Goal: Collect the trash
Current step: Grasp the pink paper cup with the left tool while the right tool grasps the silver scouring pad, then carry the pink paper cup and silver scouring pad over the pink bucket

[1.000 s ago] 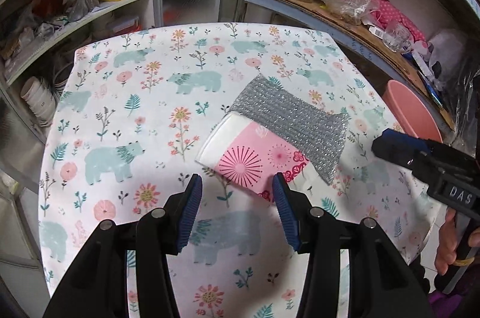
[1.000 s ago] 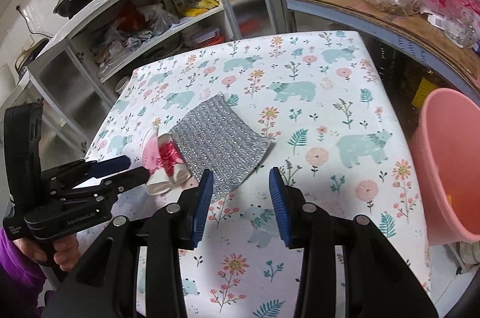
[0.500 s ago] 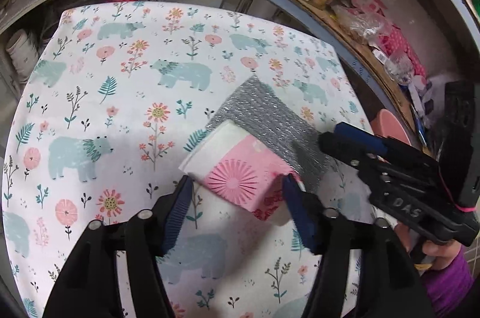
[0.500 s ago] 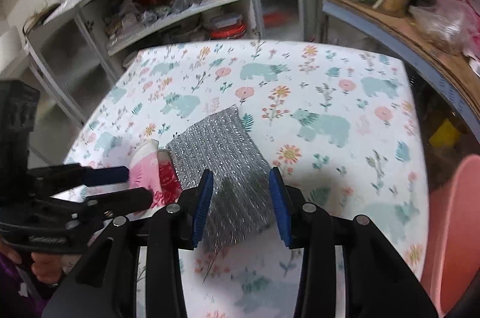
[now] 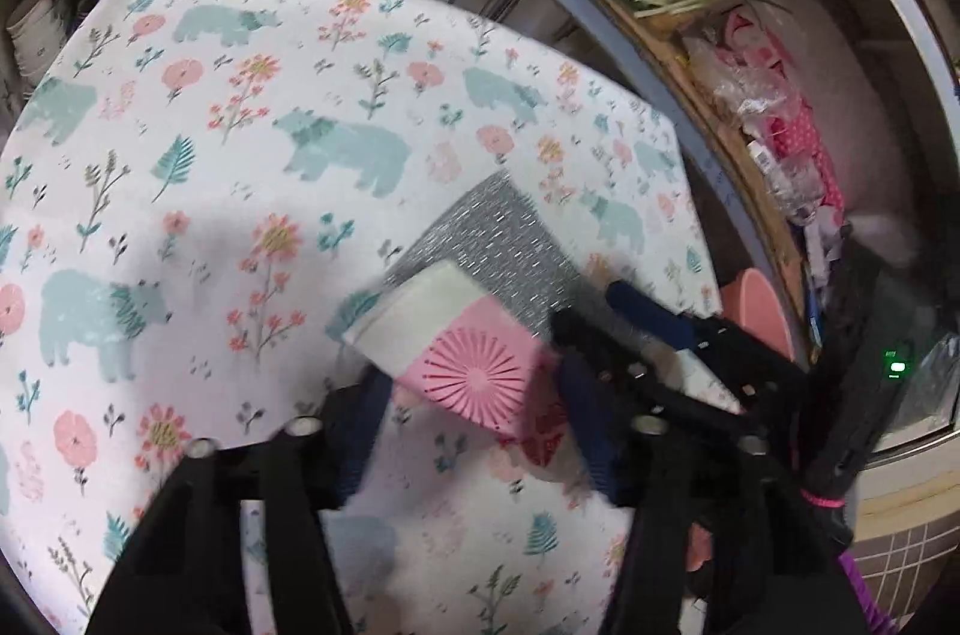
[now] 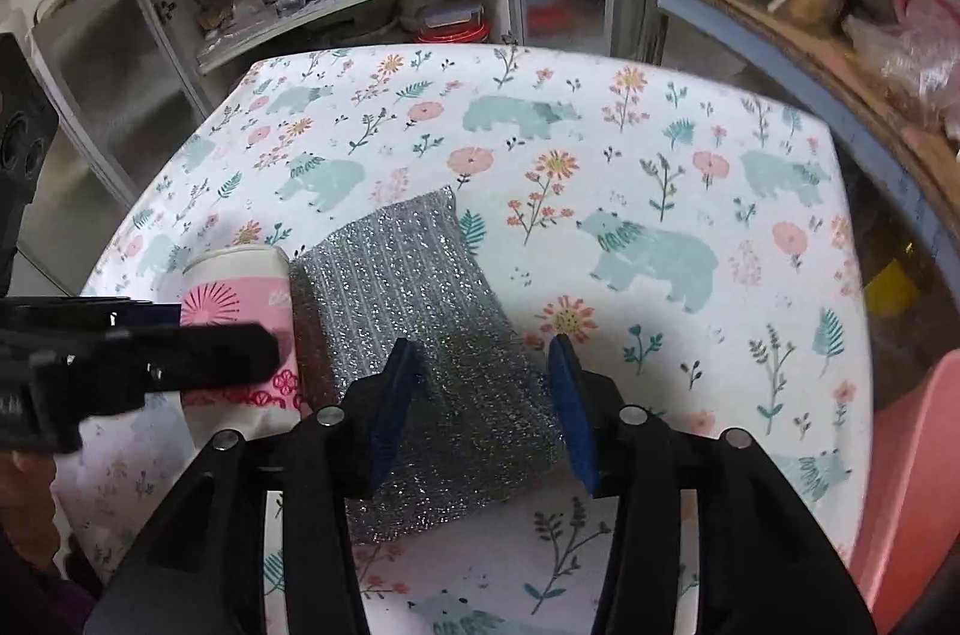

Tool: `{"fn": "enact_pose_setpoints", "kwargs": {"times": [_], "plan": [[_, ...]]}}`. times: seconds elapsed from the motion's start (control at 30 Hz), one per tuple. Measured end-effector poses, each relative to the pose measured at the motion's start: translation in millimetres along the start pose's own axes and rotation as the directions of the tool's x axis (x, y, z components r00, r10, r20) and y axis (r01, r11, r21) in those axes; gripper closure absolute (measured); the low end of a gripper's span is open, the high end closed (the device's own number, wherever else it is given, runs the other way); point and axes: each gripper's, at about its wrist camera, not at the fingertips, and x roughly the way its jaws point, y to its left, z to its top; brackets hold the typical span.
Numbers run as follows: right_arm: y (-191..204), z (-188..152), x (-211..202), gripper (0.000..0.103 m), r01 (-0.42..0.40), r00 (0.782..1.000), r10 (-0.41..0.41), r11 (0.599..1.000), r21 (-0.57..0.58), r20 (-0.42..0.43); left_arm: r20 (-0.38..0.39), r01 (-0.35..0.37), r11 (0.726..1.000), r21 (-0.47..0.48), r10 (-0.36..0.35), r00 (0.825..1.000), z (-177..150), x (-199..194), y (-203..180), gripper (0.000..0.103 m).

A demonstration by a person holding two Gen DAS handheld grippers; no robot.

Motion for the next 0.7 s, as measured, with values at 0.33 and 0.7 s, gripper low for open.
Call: {"fn": "enact_pose_setpoints", "kwargs": {"times": [0.33, 0.7], "plan": [[2, -5, -4, 0.057, -0.04, 0.999, 0.04, 0.999, 0.031, -0.005, 0.061, -0.056, 0.996, 0.068, 0.052, 0.997, 10, -15, 2, 0.08], [12, -10, -20, 0.093, -0.082, 0.996, 0.08, 0.995, 0.051, 0.034, 0.12, -0.113, 0.984, 0.135, 0.097, 0.988, 8, -26, -2, 0.081]]}}
